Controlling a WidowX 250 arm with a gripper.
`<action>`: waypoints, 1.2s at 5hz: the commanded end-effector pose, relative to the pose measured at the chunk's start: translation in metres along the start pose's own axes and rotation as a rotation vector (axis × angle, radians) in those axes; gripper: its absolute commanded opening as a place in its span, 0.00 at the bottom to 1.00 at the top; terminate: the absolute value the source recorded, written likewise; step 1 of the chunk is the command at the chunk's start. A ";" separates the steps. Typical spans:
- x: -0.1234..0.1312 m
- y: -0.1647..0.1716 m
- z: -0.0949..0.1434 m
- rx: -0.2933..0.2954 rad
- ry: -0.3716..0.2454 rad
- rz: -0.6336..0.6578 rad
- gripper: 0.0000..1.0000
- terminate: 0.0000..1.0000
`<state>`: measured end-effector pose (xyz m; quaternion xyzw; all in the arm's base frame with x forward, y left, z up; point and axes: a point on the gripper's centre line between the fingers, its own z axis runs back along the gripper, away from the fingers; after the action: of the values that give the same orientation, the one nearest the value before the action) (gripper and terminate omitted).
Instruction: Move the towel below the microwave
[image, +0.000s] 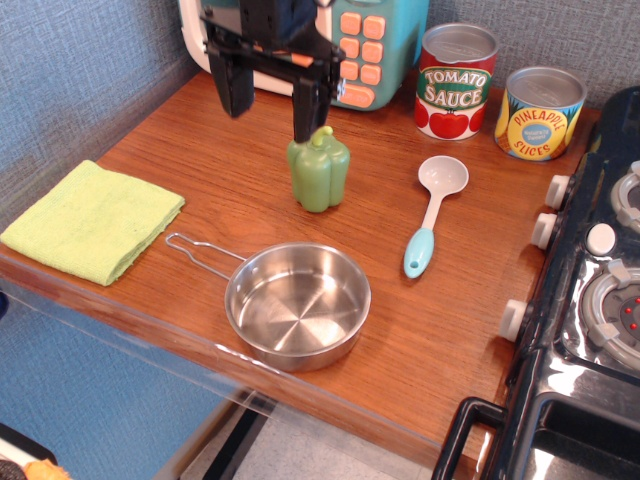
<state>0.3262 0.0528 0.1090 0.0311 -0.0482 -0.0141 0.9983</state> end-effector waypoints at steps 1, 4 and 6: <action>-0.013 0.045 0.004 -0.072 -0.063 0.021 1.00 0.00; -0.068 0.118 -0.034 0.094 0.026 0.006 1.00 0.00; -0.090 0.144 -0.054 0.110 0.032 0.073 1.00 0.00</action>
<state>0.2453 0.2004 0.0437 0.0764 -0.0222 0.0270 0.9965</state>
